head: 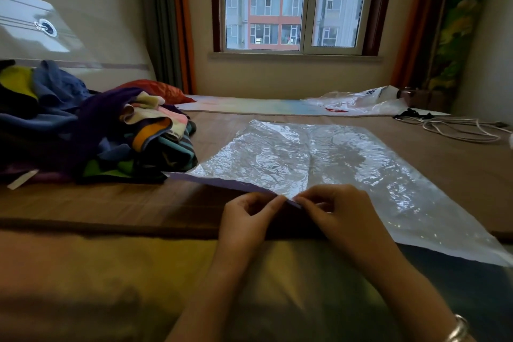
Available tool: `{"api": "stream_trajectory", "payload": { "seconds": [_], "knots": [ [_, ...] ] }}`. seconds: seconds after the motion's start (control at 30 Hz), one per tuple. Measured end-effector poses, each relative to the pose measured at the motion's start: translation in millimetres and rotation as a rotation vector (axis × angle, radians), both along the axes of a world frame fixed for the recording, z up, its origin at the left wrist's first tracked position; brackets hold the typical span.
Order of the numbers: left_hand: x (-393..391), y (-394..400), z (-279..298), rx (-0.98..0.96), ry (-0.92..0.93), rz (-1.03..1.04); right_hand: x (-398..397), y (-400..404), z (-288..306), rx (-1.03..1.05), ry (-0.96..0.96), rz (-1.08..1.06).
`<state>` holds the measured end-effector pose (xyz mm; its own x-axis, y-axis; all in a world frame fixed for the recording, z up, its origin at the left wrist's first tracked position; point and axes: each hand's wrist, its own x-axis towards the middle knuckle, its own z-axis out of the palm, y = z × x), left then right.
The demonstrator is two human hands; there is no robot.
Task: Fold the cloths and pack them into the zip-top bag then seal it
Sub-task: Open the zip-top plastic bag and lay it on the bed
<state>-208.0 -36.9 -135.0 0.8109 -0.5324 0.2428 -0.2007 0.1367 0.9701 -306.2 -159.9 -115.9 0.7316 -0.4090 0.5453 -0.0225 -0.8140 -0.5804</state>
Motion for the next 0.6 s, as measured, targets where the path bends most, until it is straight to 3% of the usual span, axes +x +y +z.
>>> {"api": "stream_trajectory", "payload": {
  "seconds": [0.3, 0.6],
  "knots": [
    [1.0, -6.8, -3.1, -0.078, 0.185, -0.022, 1.8, 6.9, -5.9, -0.106, 0.036, -0.014],
    [2.8, -6.6, -4.4, -0.028, -0.052, 0.004, 4.9, 2.8, -3.2, -0.092, 0.051, -0.050]
  ]
}}
